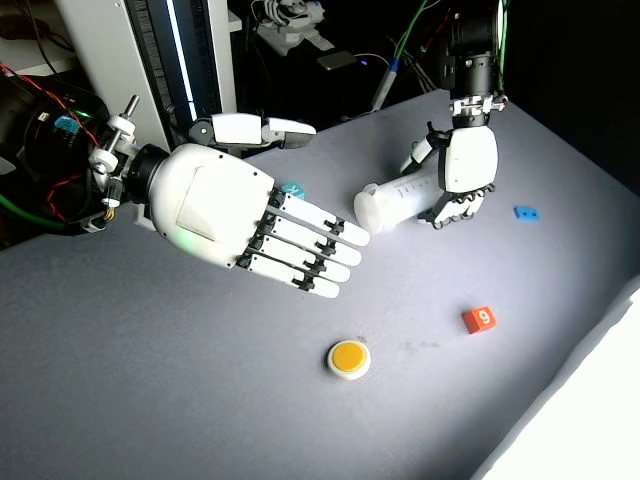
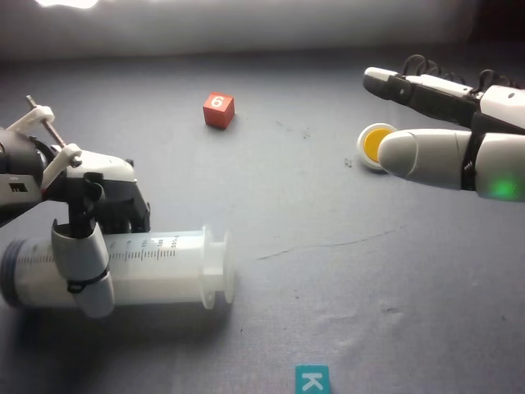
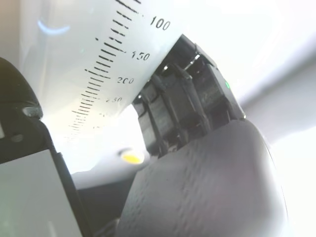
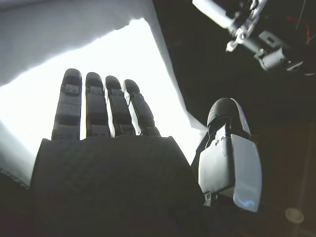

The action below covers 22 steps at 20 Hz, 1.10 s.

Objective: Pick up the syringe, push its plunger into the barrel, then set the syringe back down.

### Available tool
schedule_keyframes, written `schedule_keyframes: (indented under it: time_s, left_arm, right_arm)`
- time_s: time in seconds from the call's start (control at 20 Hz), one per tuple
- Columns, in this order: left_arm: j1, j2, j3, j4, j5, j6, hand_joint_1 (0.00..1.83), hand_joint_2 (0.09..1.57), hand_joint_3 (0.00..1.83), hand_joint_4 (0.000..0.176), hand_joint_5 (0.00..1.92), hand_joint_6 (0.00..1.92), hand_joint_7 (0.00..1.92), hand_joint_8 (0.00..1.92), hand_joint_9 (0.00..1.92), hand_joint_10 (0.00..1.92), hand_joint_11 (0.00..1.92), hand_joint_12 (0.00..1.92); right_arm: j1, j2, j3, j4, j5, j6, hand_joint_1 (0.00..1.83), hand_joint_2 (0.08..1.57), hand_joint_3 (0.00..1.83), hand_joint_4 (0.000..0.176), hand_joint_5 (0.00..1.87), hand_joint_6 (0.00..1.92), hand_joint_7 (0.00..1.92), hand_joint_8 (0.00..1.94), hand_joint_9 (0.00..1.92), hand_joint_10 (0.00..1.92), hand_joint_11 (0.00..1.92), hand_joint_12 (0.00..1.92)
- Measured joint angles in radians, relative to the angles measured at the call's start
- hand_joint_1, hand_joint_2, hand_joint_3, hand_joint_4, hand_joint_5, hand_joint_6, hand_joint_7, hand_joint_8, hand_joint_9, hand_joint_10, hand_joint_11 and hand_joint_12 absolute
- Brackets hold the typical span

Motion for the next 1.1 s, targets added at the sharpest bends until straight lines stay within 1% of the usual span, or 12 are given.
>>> schedule_keyframes:
  time_s: [0.05, 0.15, 0.35, 0.4, 0.45, 0.5, 0.55, 0.6, 0.65, 0.9, 1.05, 1.1]
  left_arm:
    - [0.000, 0.000, 0.000, -0.018, 0.014, 0.000, 1.37, 1.14, 0.00, 0.000, 0.87, 1.00, 1.01, 1.08, 0.79, 1.33, 0.49, 1.40]
    - [-0.006, 0.000, 0.000, -0.040, 0.024, -0.001, 1.37, 1.14, 0.00, 0.000, 0.87, 1.00, 1.00, 1.10, 0.78, 1.34, 0.48, 1.41]
    - [-0.012, 0.000, -0.001, -0.039, 0.022, -0.001, 1.37, 1.15, 0.00, 0.000, 0.87, 1.01, 1.00, 1.11, 0.76, 1.36, 0.46, 1.44]
    - [-0.013, 0.000, -0.001, -0.040, 0.022, -0.001, 0.71, 1.08, 0.00, 0.000, 0.23, 0.20, 0.26, 0.28, 0.15, 0.43, 0.09, 0.95]
    - [-0.014, 0.001, -0.003, -0.034, 0.034, 0.004, 0.55, 1.10, 0.00, 0.000, 0.11, 0.04, 0.12, 0.07, 0.07, 0.15, 0.02, 0.59]
    - [-0.022, 0.004, -0.004, -0.042, 0.032, 0.001, 0.51, 1.10, 0.00, 0.000, 0.08, 0.01, 0.10, 0.02, 0.06, 0.06, 0.00, 0.47]
    - [-0.022, 0.002, -0.004, -0.035, 0.025, 0.000, 0.46, 0.97, 0.00, 0.000, 0.02, 0.00, 0.02, 0.00, 0.01, 0.01, 0.00, 0.09]
    - [-0.022, 0.001, -0.004, -0.037, 0.024, -0.001, 0.45, 0.94, 0.00, 0.000, 0.00, 0.00, 0.00, 0.00, 0.00, 0.00, 0.00, 0.02]
    - [-0.023, 0.000, -0.005, -0.039, 0.024, 0.000, 0.47, 0.80, 0.00, 0.000, 0.00, 0.00, 0.00, 0.00, 0.00, 0.00, 0.00, 0.00]
    - [-0.036, 0.002, -0.015, -0.034, 0.017, 0.000, 0.42, 0.77, 0.00, 0.000, 0.00, 0.00, 0.00, 0.00, 0.00, 0.00, 0.00, 0.00]
    - [-0.063, 0.026, -0.036, 0.040, -0.039, 0.000, 0.44, 0.78, 0.00, 0.000, 0.00, 0.00, 0.00, 0.00, 0.00, 0.00, 0.00, 0.00]
    - [-0.070, 0.037, -0.046, 0.093, -0.080, 0.000, 0.42, 0.80, 0.00, 0.000, 0.00, 0.00, 0.00, 0.00, 0.00, 0.00, 0.00, 0.00]
  right_arm:
    - [0.006, 0.000, 0.000, 0.002, 0.002, 0.001, 0.00, 1.06, 0.00, 0.000, 0.00, 0.00, 0.00, 0.00, 0.00, 0.00, 0.00, 0.00]
    - [0.011, 0.000, 0.005, 0.006, -0.003, 0.002, 0.00, 1.05, 0.00, 0.000, 0.00, 0.00, 0.00, 0.00, 0.00, 0.00, 0.00, 0.00]
    - [-0.002, -0.004, 0.029, -0.024, -0.040, -0.026, 0.00, 1.06, 0.00, 0.000, 0.00, 0.00, 0.00, 0.00, 0.00, 0.00, 0.00, 0.00]
    - [-0.011, -0.007, 0.033, -0.039, -0.043, -0.026, 0.00, 1.06, 0.00, 0.000, 0.00, 0.00, 0.00, 0.00, 0.00, 0.00, 0.00, 0.00]
    - [-0.019, -0.008, 0.034, -0.055, -0.053, -0.027, 0.00, 1.06, 0.00, 0.000, 0.00, 0.00, 0.00, 0.00, 0.00, 0.00, 0.00, 0.00]
    - [-0.021, -0.008, 0.034, -0.073, -0.063, -0.027, 0.00, 1.06, 0.00, 0.000, 0.00, 0.00, 0.00, 0.00, 0.00, 0.00, 0.00, 0.00]
    - [-0.021, -0.009, 0.034, -0.087, -0.062, -0.028, 0.00, 1.06, 0.00, 0.000, 0.00, 0.00, 0.00, 0.00, 0.00, 0.00, 0.00, 0.00]
    - [-0.021, -0.010, 0.034, -0.096, -0.053, -0.040, 0.00, 1.06, 0.00, 0.000, 0.00, 0.00, 0.00, 0.00, 0.00, 0.00, 0.00, 0.00]
    - [-0.021, -0.010, 0.034, -0.110, -0.052, -0.058, 0.00, 1.07, 0.00, 0.000, 0.00, 0.00, 0.00, 0.00, 0.00, 0.00, 0.00, 0.00]
    - [-0.034, -0.010, 0.035, -0.131, -0.032, -0.077, 0.00, 1.05, 0.00, 0.000, 0.00, 0.00, 0.00, 0.00, 0.00, 0.00, 0.00, 0.00]
    - [-0.034, -0.010, 0.035, -0.135, -0.029, -0.077, 0.00, 1.04, 0.00, 0.000, 0.00, 0.00, 0.00, 0.00, 0.00, 0.00, 0.00, 0.00]
    - [-0.034, -0.010, 0.035, -0.134, -0.027, -0.078, 0.00, 1.05, 0.00, 0.000, 0.00, 0.00, 0.00, 0.00, 0.00, 0.00, 0.00, 0.00]
